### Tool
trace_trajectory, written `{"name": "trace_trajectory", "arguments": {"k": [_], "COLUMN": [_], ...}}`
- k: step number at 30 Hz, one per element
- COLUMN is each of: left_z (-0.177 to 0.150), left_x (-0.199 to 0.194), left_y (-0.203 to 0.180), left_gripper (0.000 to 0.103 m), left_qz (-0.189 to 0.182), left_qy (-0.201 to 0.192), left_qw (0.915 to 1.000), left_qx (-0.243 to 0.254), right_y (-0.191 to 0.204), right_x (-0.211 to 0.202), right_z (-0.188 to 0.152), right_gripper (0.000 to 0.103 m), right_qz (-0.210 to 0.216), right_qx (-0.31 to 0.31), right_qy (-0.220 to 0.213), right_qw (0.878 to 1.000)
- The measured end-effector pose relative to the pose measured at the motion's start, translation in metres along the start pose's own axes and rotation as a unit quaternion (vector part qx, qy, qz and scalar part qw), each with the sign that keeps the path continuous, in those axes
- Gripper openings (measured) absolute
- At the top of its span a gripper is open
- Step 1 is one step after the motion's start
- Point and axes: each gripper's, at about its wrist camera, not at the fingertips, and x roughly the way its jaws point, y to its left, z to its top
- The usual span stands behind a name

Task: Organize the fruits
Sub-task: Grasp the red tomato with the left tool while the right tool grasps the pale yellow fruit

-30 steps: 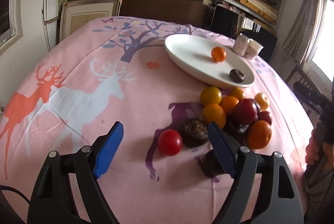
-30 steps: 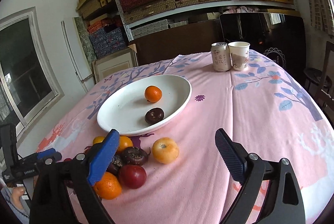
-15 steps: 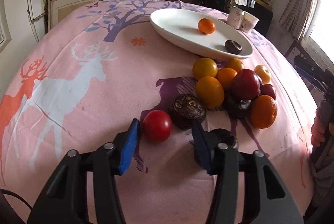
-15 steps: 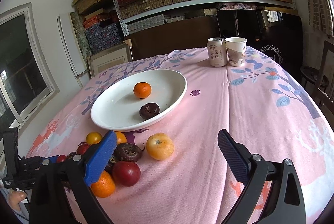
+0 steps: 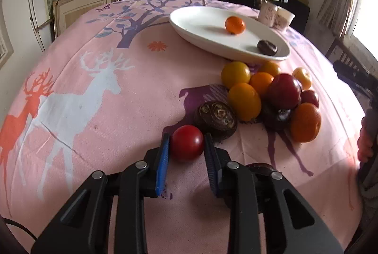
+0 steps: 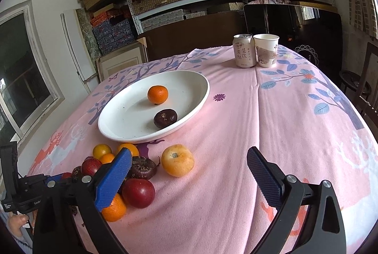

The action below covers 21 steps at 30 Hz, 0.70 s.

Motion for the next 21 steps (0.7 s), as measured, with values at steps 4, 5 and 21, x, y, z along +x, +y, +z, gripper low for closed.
{"name": "trace_trajectory", "arguments": {"k": [4,5,21], "left_z": [0.002,0.002,0.003], "left_x": [0.001,0.0,-0.025], "left_y": [-0.001,0.003,0.025], "left_gripper": [0.028,0.028,0.027], "left_qz": [0.004,-0.004,-0.044], "left_qy": [-0.004,-0.006,-0.069], "left_qw": [0.9999,1.0,0.9951], "left_qx": [0.009,0.002,-0.055], "right_y": [-0.001,-0.001,0.016], "right_x": [0.002,0.003,0.058], "right_z": [-0.001,-0.002,-0.009], "right_gripper": [0.099,0.099,0.068], "right_qz": [-0.001,-0.003,-0.035], "right_qx": [0.001,0.001,-0.062], "right_qy": [0.003,0.006,0.104], "right_qw": [1.0,1.0,0.992]}}
